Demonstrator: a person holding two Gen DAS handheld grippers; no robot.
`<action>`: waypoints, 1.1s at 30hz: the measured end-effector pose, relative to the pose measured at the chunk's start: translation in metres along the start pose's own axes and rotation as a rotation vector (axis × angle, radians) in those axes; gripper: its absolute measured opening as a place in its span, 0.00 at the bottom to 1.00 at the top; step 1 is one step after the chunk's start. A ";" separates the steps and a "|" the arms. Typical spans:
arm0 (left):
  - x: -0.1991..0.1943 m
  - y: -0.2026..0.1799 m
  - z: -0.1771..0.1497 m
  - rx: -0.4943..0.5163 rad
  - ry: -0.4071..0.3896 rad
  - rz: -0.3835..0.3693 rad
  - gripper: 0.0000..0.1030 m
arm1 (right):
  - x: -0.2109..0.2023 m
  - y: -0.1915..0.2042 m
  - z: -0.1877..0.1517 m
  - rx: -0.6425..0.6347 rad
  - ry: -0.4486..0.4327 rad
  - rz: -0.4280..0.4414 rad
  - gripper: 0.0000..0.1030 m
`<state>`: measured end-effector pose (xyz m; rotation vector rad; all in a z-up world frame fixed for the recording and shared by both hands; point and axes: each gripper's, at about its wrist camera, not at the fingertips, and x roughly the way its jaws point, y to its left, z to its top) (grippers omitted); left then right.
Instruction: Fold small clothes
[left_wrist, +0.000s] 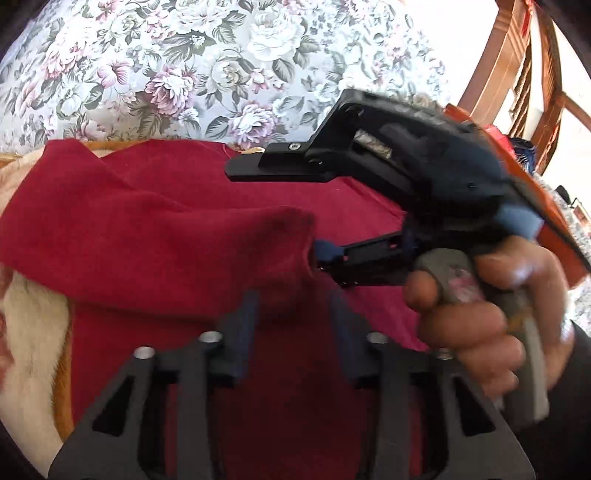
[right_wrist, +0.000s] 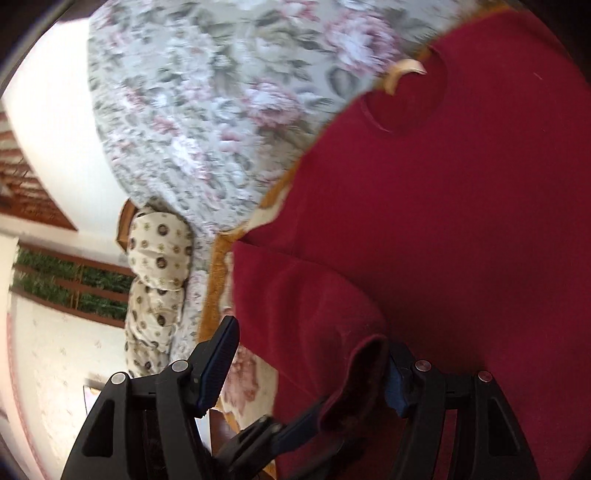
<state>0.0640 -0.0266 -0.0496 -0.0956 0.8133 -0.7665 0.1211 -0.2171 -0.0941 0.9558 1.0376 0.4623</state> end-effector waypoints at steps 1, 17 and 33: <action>-0.002 0.000 -0.003 -0.003 -0.004 -0.008 0.44 | -0.001 -0.001 0.000 0.003 -0.001 -0.001 0.65; 0.003 0.025 -0.013 -0.090 0.013 -0.049 0.43 | -0.061 0.023 0.014 -0.447 -0.222 -0.569 0.05; 0.002 0.030 -0.015 -0.111 -0.001 -0.081 0.43 | -0.125 -0.044 0.090 -0.410 -0.325 -0.649 0.07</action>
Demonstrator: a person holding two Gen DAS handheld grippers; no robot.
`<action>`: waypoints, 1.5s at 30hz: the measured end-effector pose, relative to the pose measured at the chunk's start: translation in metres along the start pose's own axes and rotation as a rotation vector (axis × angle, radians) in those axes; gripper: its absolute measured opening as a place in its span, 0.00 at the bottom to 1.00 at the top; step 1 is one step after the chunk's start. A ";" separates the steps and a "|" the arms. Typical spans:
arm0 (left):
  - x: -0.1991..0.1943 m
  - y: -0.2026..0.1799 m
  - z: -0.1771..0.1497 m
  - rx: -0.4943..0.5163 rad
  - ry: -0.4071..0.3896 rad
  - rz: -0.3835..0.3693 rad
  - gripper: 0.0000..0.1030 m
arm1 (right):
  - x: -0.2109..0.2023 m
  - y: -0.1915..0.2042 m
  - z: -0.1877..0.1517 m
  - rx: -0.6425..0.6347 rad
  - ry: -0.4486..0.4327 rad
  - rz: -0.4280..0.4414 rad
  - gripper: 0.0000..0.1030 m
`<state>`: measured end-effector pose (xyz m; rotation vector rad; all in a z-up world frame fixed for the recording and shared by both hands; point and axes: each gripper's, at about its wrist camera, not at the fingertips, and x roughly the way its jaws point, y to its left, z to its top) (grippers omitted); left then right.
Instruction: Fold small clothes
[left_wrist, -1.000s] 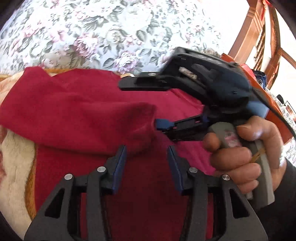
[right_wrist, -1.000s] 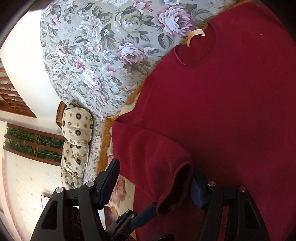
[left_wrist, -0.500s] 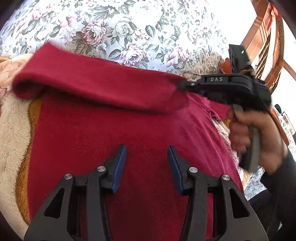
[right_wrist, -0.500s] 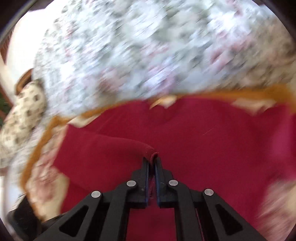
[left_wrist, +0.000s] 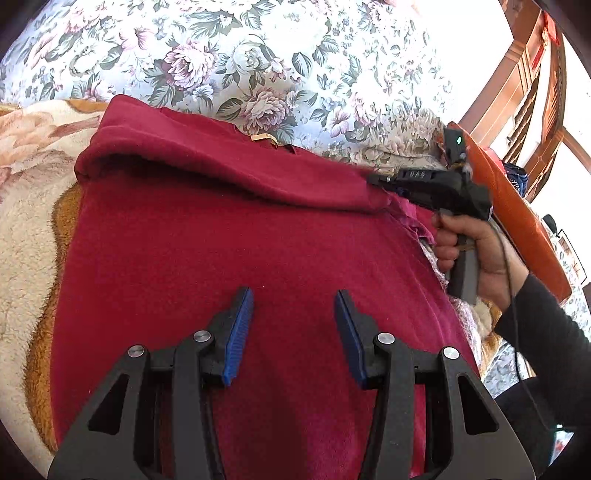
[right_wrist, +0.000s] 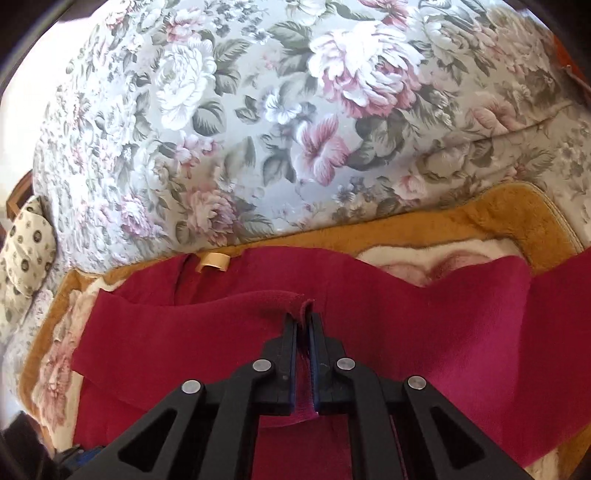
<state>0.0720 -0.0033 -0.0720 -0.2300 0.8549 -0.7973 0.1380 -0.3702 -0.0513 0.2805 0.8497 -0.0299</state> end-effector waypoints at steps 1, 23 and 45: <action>0.000 0.001 0.000 -0.004 -0.001 -0.005 0.43 | 0.002 -0.005 -0.003 0.005 0.000 -0.034 0.10; 0.018 0.080 0.102 -0.142 -0.020 0.283 0.45 | 0.005 0.042 -0.015 -0.170 0.091 -0.009 0.25; 0.062 0.053 0.154 -0.081 -0.033 0.514 0.73 | 0.016 0.047 0.005 -0.125 0.010 -0.089 0.33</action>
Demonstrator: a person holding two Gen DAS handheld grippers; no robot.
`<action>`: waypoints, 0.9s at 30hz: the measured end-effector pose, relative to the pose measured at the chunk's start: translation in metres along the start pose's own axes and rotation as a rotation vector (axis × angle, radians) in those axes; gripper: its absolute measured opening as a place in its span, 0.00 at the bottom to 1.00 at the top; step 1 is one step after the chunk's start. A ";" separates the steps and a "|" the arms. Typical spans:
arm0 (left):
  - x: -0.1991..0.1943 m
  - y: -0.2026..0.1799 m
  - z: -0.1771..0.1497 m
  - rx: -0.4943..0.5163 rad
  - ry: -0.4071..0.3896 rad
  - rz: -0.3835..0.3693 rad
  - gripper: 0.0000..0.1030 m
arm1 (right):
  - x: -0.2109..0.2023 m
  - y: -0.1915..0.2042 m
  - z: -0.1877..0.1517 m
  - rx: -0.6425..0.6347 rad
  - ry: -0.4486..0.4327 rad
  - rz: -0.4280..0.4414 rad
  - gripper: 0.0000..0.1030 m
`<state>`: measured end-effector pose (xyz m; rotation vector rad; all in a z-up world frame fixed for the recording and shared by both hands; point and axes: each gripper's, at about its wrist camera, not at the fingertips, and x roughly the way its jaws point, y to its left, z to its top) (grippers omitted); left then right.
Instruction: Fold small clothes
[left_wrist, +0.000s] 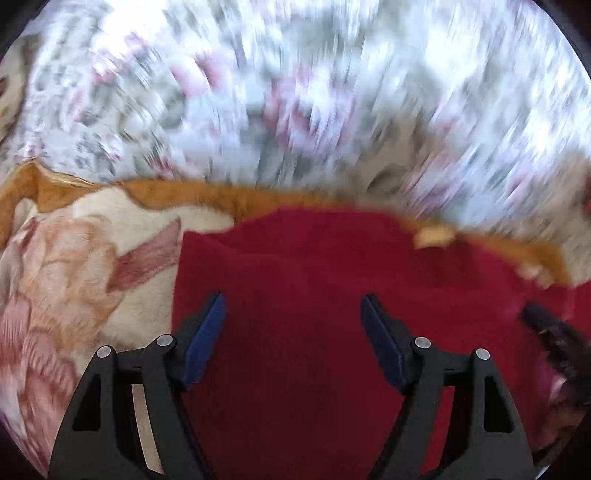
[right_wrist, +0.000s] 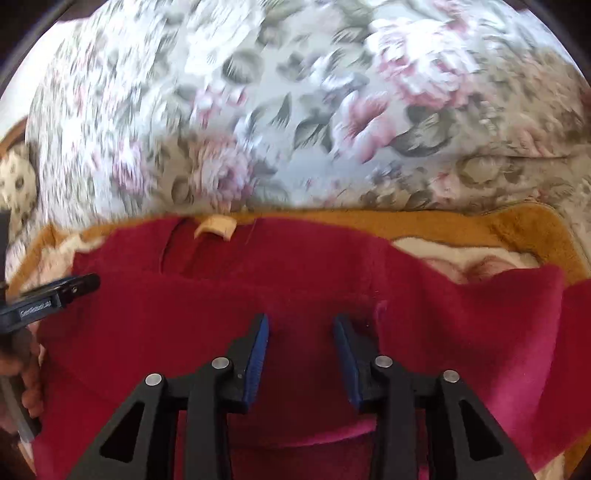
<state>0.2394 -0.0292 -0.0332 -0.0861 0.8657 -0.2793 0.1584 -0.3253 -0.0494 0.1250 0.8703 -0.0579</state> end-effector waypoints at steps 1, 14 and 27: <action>-0.010 -0.004 -0.004 -0.016 -0.023 -0.015 0.73 | -0.014 -0.003 0.000 0.010 -0.050 -0.025 0.33; -0.020 -0.074 -0.115 0.142 -0.014 -0.026 0.74 | -0.202 -0.214 -0.048 0.468 -0.398 -0.495 0.34; -0.019 -0.062 -0.117 0.097 -0.038 -0.081 0.76 | -0.222 -0.290 -0.033 0.601 -0.516 -0.460 0.26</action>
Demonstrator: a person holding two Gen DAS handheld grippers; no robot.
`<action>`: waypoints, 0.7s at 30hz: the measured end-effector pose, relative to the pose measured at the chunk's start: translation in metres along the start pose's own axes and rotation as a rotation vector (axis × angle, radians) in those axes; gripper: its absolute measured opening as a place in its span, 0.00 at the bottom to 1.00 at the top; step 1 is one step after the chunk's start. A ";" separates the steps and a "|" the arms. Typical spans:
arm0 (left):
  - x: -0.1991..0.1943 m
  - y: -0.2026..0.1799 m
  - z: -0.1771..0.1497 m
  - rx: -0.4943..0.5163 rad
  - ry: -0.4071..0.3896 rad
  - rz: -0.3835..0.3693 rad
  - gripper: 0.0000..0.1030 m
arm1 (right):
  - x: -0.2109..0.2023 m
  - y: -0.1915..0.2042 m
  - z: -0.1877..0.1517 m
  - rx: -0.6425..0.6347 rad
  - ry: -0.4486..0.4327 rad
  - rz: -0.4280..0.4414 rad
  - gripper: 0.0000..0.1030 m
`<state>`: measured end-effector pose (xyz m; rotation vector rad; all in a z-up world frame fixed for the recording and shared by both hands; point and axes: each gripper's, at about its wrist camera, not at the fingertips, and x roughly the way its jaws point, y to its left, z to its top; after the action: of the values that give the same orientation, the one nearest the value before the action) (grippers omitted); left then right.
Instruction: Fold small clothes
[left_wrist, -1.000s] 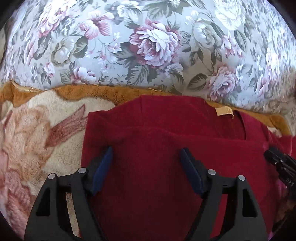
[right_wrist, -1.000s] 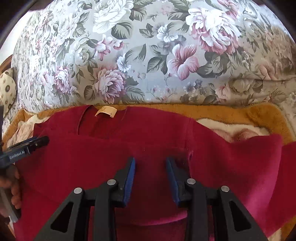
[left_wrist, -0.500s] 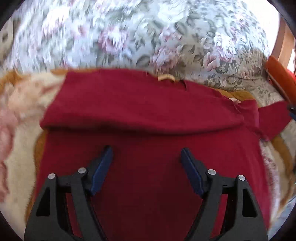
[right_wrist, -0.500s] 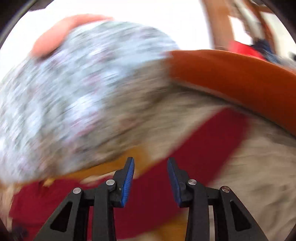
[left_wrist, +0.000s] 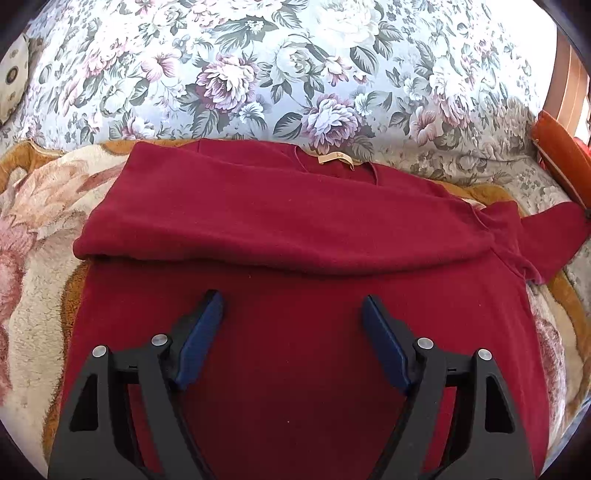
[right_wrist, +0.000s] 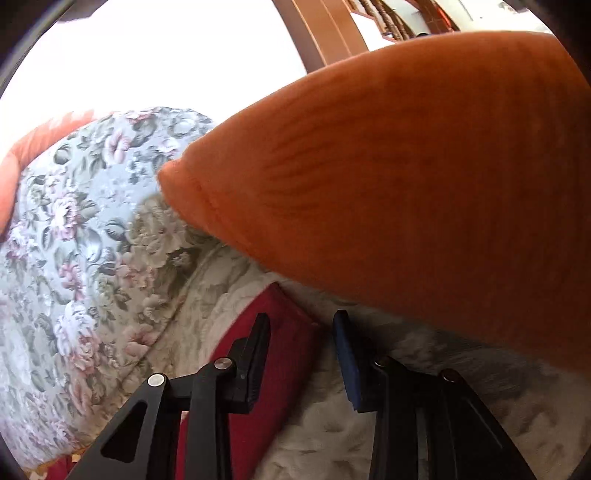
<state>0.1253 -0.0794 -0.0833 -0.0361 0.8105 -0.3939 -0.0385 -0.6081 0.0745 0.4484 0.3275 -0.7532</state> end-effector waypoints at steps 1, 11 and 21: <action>0.000 0.000 0.000 -0.001 -0.001 -0.001 0.76 | 0.001 0.003 -0.002 0.000 0.019 0.047 0.19; 0.002 0.000 0.001 -0.002 -0.005 -0.001 0.76 | -0.022 0.009 -0.011 0.035 -0.021 0.170 0.05; 0.000 0.000 0.001 -0.005 -0.003 -0.002 0.76 | -0.064 0.203 -0.098 -0.204 0.229 0.745 0.05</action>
<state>0.1265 -0.0793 -0.0829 -0.0420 0.8085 -0.3941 0.0508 -0.3911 0.0741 0.4217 0.4108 0.0599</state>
